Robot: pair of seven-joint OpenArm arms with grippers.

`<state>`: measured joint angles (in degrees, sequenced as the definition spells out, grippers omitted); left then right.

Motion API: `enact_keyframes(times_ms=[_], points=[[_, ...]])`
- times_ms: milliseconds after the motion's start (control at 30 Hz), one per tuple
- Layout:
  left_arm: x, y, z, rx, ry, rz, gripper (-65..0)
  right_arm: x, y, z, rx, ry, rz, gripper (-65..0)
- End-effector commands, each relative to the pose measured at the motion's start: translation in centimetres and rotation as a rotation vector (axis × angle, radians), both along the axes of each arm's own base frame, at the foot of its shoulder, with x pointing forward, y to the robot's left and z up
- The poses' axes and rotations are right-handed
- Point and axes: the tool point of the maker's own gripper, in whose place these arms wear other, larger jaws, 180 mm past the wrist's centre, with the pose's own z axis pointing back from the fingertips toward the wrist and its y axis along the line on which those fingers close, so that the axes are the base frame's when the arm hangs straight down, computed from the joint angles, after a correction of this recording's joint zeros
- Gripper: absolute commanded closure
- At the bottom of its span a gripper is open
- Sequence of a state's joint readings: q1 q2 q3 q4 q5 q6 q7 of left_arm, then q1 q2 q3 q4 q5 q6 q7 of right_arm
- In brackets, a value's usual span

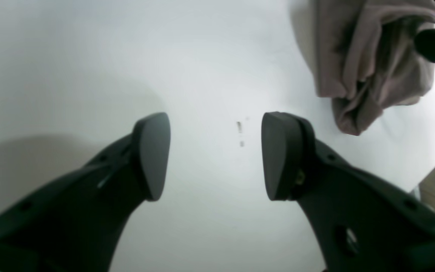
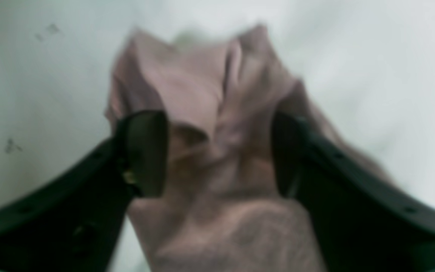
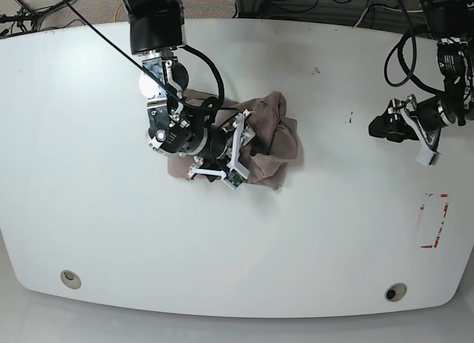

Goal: Fold the T-shirt properly
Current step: 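Press and tuck the bundle edges with the right gripper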

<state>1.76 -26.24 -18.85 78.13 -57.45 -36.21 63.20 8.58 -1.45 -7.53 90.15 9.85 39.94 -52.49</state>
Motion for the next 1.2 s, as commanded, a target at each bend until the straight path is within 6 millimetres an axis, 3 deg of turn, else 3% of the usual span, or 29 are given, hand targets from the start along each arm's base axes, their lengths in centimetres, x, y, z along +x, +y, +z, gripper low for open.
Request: enact_keyframes(times_ms=[0, 67, 167, 667, 933, 1167], points=[[1.0, 0.5, 1.6, 0.007, -0.055, -0.002, -35.8, 1.4, 2.0, 1.7, 0.093, -0.064, -0.004, -19.7], [1.0, 0.5, 1.7, 0.007, -0.056, -0.001, -35.8, 1.7, 2.0, 1.6, 0.085, -0.075, -0.007, -9.5], [1.0, 0.5, 1.7, 0.007, -0.056, -0.001, -35.8, 2.3, 2.1, 1.9, 0.065, -0.094, -0.008, -1.7], [0.8, 0.5, 1.5, 0.006, -0.05, 0.0, -35.8, 5.5, 4.1, 6.9, 0.046, -0.206, 0.001, -1.3], [0.9, 0.6, 1.5, 0.006, -0.049, 0.002, -35.8, 6.8, 4.4, 6.1, 0.034, -0.171, 0.013, -1.3], [0.9, 0.5, 1.5, 0.005, -0.048, 0.002, -35.8, 6.4, 4.5, 5.3, 0.03, -0.148, 0.015, -3.0]])
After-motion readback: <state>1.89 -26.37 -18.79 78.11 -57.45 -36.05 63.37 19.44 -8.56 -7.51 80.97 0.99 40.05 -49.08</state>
